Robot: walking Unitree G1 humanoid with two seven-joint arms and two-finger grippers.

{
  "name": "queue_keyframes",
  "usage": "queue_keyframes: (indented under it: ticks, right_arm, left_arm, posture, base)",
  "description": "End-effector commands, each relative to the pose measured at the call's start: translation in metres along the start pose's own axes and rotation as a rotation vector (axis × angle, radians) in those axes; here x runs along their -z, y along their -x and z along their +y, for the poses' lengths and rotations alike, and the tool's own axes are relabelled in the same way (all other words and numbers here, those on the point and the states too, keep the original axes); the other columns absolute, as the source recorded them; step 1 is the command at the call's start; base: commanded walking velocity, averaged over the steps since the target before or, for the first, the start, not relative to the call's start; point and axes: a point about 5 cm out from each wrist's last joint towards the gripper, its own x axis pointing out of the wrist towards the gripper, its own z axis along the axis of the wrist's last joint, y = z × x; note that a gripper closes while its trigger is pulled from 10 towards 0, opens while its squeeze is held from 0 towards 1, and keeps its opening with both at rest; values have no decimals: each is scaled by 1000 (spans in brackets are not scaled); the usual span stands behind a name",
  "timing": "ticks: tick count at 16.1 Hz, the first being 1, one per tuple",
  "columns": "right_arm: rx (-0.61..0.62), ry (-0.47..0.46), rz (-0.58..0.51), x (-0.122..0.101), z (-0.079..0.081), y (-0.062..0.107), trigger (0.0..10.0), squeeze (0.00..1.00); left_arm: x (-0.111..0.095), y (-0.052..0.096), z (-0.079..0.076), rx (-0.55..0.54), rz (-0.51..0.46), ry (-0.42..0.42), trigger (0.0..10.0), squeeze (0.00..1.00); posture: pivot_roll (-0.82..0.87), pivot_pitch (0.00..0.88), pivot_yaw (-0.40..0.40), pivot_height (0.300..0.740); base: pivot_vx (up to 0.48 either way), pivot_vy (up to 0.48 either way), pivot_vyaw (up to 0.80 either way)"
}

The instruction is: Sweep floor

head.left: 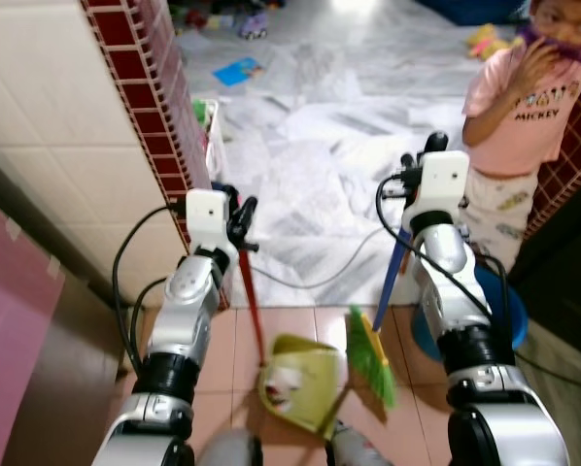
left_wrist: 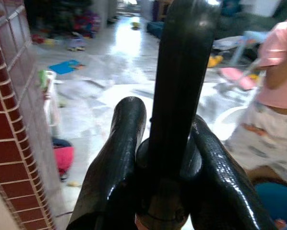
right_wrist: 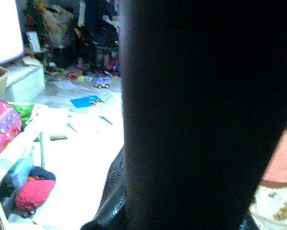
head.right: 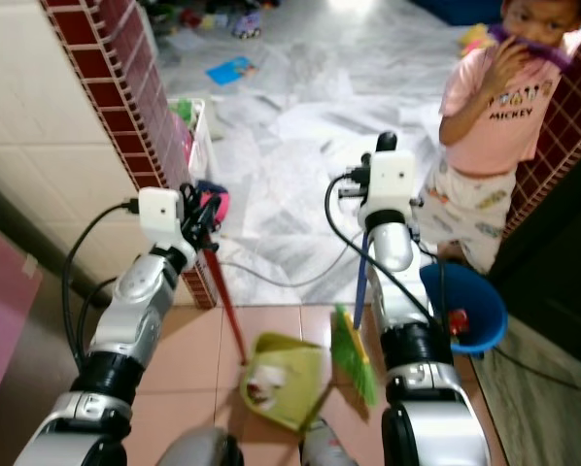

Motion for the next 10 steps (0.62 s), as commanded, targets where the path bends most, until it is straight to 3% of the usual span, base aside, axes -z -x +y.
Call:
queue_keyframes:
  ticks: [1, 5, 10]
  right_arm:
    - [-13, -1, -31, -9, 6, -5, 10000, 0]
    - [-11, 0, -29, -9, 6, -5, 10000, 0]
    - [-9, 3, -27, -8, 5, -6, 10000, 0]
  left_arm:
    - [-7, 0, 1, 0, -32, 30, 10000, 0]
    - [-10, 0, 0, 1, -45, 26, 10000, 0]
    - [-19, -1, -6, 51, -81, 23, 10000, 0]
  posture:
    - [-41, 6, 26, 740]
    - [-40, 8, 25, 740]
    - [-40, 8, 25, 740]
  base:
    - [0, 0, -800]
    - [0, 0, -800]
    - [0, 0, 0]
